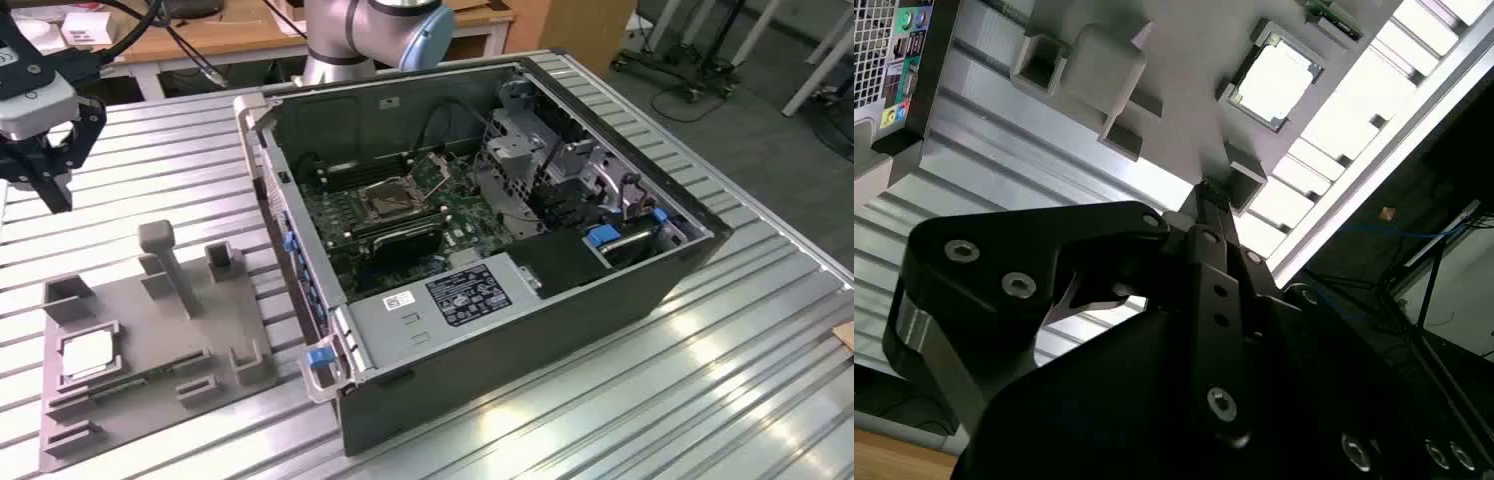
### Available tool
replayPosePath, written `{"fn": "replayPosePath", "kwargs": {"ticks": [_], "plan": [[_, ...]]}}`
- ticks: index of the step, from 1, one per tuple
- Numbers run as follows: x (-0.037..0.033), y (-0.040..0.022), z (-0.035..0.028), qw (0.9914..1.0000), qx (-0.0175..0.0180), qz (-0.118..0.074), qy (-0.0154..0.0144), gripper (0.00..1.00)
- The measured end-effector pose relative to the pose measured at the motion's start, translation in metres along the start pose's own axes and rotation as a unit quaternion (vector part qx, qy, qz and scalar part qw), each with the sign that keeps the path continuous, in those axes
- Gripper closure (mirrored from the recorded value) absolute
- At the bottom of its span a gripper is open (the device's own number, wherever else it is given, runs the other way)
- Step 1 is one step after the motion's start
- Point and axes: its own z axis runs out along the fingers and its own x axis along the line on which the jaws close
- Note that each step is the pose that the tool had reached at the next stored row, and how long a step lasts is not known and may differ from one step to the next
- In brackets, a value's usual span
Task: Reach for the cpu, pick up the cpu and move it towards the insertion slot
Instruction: 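Reach for the cpu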
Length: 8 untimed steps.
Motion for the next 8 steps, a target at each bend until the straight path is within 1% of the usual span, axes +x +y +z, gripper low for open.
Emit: {"fn": "replayPosePath", "kwargs": {"ticks": [8], "plan": [[0.0001, -0.0001, 0.0011, 1.0, 0.0, 0.0, 0.0, 0.9]]}}
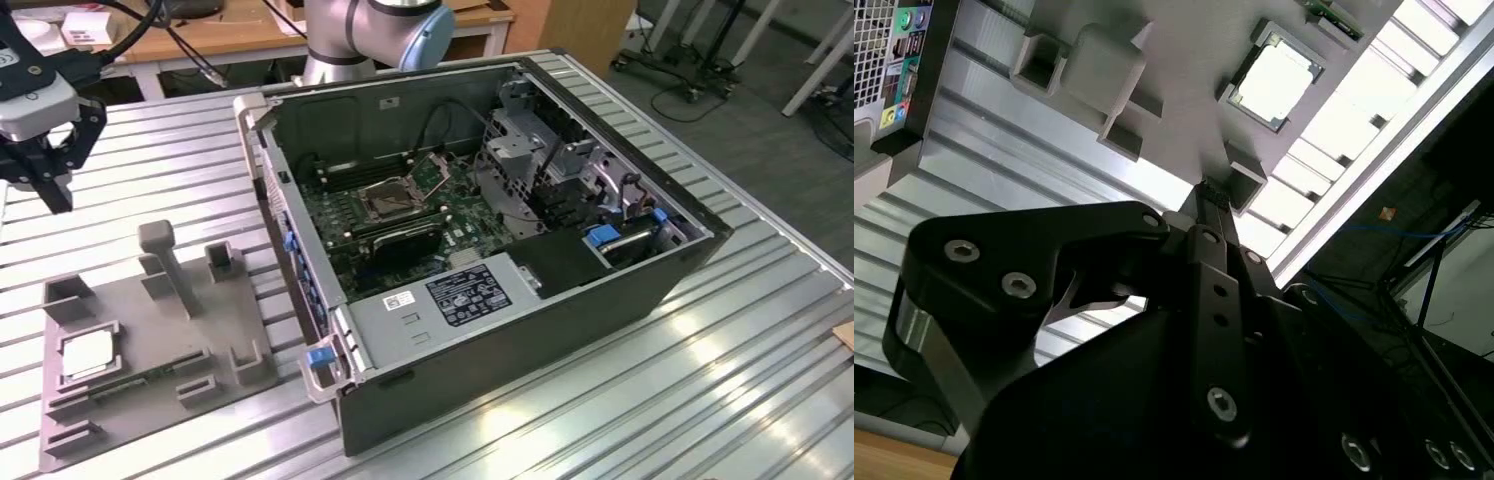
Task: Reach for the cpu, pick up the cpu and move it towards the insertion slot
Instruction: 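Reach for the cpu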
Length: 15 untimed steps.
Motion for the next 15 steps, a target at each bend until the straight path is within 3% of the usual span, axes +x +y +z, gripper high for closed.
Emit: {"fn": "replayPosePath", "kwargs": {"ticks": [8, 15], "plan": [[0.001, -0.0016, 0.0038, 1.0, 0.0, 0.0, 0.0, 0.9], [0.0025, -0.0065, 0.0058, 1.0, 0.0, 0.0, 0.0, 0.9]]}}
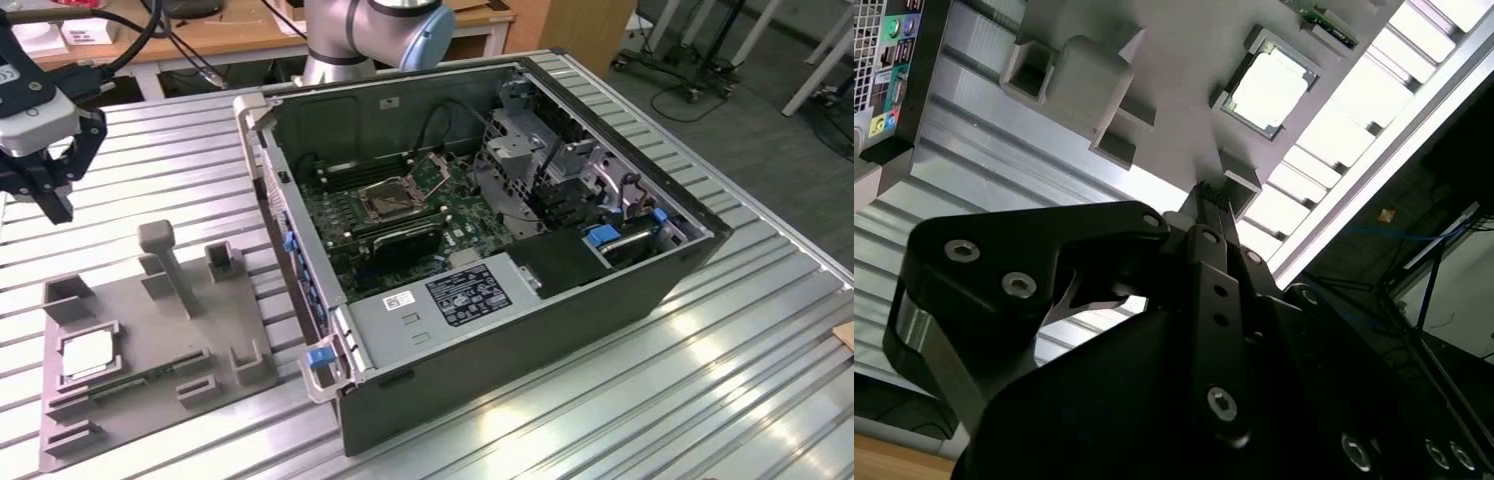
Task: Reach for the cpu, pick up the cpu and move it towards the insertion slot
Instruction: 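Reach for the cpu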
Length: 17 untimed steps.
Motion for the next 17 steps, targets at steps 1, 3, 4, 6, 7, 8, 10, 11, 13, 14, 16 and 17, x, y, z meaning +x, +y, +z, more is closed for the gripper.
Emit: {"fn": "replayPosePath", "kwargs": {"ticks": [1, 3, 4, 6, 7, 8, 10, 11, 13, 14, 16, 17], "plan": [[0.0002, -0.001, 0.0002, 1.0, 0.0, 0.0, 0.0, 0.9], [0.0009, -0.0033, 0.0005, 1.0, 0.0, 0.0, 0.0, 0.9], [0.0012, -0.0046, 0.0006, 1.0, 0.0, 0.0, 0.0, 0.9], [0.0019, -0.0071, 0.0009, 1.0, 0.0, 0.0, 0.0, 0.9], [0.0023, -0.0084, 0.001, 1.0, 0.0, 0.0, 0.0, 0.9], [0.0026, -0.0096, 0.0011, 1.0, 0.0, 0.0, 0.0, 0.9], [0.0034, -0.012, 0.0014, 1.0, 0.0, 0.0, 0.0, 0.9], [0.0038, -0.0129, 0.0016, 1.0, 0.0, 0.0, 0.0, 0.9], [0.0049, -0.014, 0.0023, 1.0, 0.0, 0.0, 0.0, 0.9], [0.0056, -0.0145, 0.0028, 1.0, 0.0, 0.0, 0.0, 0.9], [0.007, -0.0154, 0.004, 1.0, 0.0, 0.0, 0.0, 0.9], [0.0078, -0.0158, 0.0047, 1.0, 0.0, 0.0, 0.0, 0.9]]}}
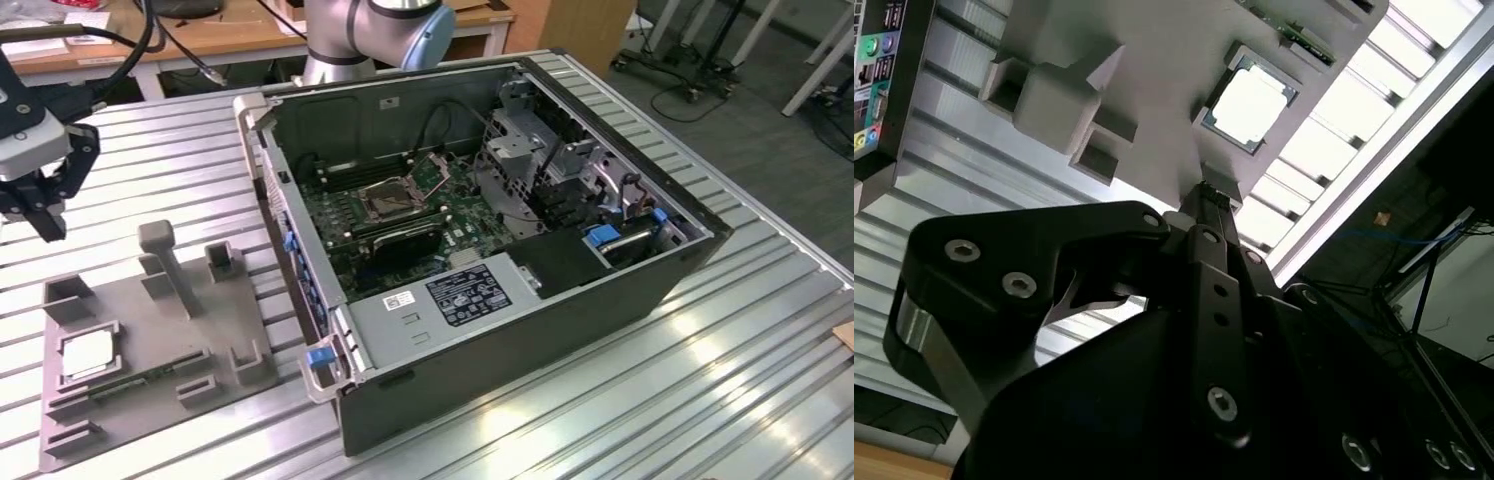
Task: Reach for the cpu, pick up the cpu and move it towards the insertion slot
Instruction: 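Reach for the cpu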
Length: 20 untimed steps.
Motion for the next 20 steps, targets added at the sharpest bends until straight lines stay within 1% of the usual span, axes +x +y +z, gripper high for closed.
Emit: {"fn": "replayPosePath", "kwargs": {"ticks": [4, 15, 20], "plan": [[0.0032, -0.0013, 0.0025, 1.0, 0.0, 0.0, 0.0, 0.9], [0.0038, -0.0014, 0.003, 1.0, 0.0, 0.0, -0.0001, 0.9], [0.0074, -0.0016, 0.0051, 1.0, 0.0, 0.0, -0.0001, 0.9]]}}
